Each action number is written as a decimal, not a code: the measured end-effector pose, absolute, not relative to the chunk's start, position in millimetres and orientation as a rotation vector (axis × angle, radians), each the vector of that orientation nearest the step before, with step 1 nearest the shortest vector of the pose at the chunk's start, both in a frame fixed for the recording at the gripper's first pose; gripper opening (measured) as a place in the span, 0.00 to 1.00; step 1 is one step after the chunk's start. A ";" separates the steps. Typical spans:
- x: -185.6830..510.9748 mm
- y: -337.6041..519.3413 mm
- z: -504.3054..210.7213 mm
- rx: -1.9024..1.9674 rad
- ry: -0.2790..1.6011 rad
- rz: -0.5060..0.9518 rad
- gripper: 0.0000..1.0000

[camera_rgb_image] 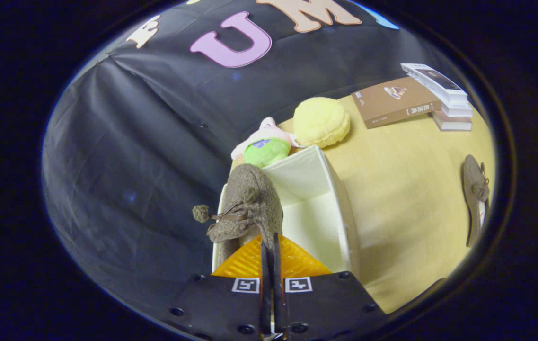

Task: Open the storage box then place both shoes into the box .Put the left shoe in first, then the right shoe, with the right side of both shoes facing outward in a uniform manner.

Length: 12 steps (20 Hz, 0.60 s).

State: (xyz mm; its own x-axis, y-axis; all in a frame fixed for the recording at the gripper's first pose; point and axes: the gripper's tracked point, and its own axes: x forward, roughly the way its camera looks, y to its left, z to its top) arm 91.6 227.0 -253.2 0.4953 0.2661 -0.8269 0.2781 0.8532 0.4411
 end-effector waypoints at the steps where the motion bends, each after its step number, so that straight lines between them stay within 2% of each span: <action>1: 91.6 230.1 -260.9 0.559 1.078 -0.017 0.06; 12: 68.0 264.2 -318.7 0.433 1.209 -0.035 0.08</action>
State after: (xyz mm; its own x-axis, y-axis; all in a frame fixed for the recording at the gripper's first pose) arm 68.0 264.2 -318.7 0.3641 0.2015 -0.9093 0.2539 0.9178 0.3051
